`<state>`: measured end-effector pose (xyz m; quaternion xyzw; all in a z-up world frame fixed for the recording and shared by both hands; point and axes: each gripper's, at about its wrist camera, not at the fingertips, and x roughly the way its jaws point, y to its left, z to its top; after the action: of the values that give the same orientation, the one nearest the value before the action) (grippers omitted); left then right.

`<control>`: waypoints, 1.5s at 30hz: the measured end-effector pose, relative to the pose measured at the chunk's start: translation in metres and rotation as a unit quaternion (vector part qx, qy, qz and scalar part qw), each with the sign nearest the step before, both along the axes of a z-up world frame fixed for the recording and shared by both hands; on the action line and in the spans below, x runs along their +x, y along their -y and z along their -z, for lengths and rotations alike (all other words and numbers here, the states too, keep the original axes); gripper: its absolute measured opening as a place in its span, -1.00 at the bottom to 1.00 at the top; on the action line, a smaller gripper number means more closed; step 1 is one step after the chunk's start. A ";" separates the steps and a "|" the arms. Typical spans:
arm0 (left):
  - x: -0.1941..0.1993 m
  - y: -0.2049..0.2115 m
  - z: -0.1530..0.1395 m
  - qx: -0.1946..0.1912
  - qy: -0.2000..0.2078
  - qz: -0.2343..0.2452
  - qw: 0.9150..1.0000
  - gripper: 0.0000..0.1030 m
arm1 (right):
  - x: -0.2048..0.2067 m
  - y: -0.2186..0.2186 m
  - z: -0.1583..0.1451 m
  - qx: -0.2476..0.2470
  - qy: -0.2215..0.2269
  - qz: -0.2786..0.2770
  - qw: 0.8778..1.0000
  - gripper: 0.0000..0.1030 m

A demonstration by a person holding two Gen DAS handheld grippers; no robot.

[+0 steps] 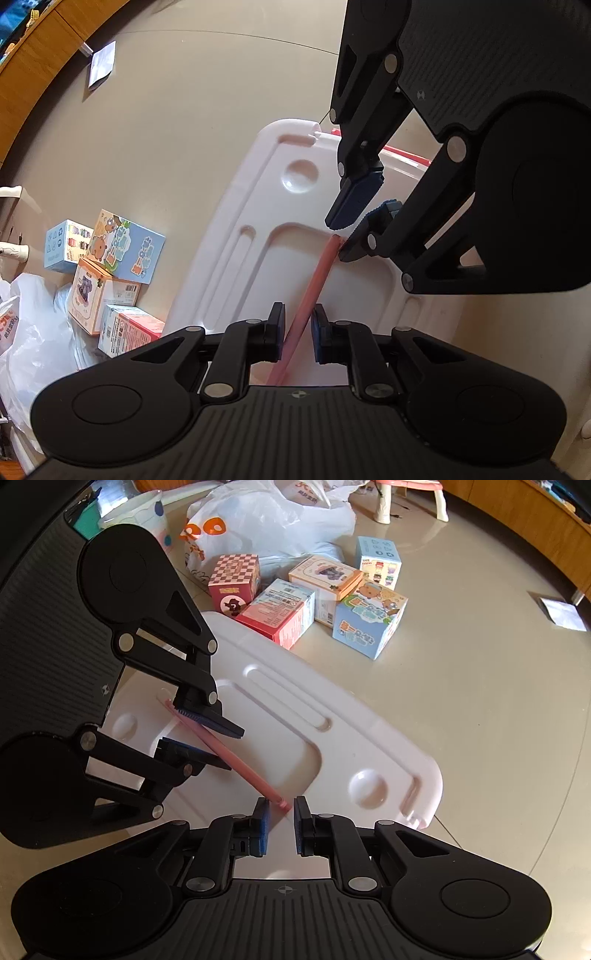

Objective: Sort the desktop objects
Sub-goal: 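Open both grippers to release the lid on the bin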

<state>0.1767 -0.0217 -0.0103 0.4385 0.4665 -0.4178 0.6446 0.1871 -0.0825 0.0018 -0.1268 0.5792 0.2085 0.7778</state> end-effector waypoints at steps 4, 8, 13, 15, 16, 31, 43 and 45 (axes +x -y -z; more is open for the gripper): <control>0.001 0.000 -0.001 0.003 0.001 -0.018 1.000 -0.69 | -0.001 0.000 -0.003 -0.004 0.002 0.003 1.000 -0.75; 0.001 -0.004 -0.011 0.000 -0.001 -0.056 0.998 -0.55 | -0.005 0.003 -0.017 0.000 0.008 0.013 1.000 -0.63; -0.007 -0.013 -0.034 0.002 0.013 -0.126 0.992 0.13 | -0.018 0.011 -0.046 -0.002 0.018 0.035 0.999 -0.33; -0.013 -0.019 -0.046 -0.005 0.024 -0.158 0.987 0.27 | -0.025 0.015 -0.055 -0.014 0.015 0.045 0.999 -0.29; -0.016 -0.022 -0.053 -0.015 0.025 -0.176 0.984 0.28 | -0.031 0.018 -0.059 -0.019 0.015 0.052 0.998 -0.23; -0.097 -0.042 -0.104 -0.143 0.036 -0.403 0.903 0.79 | -0.140 0.042 -0.078 -0.058 -0.013 0.108 0.992 0.27; -0.156 -0.041 -0.068 -0.137 0.042 -0.468 0.872 0.92 | -0.186 0.051 -0.060 -0.037 -0.016 0.181 0.983 0.35; -0.164 -0.042 -0.064 -0.142 0.038 -0.474 0.868 0.93 | -0.193 0.050 -0.054 -0.036 -0.017 0.190 0.981 0.36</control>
<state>0.0130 0.0199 0.0539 0.0844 0.5289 -0.1068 0.8377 -0.0061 -0.1326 0.0558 -0.0386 0.6132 0.0382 0.7881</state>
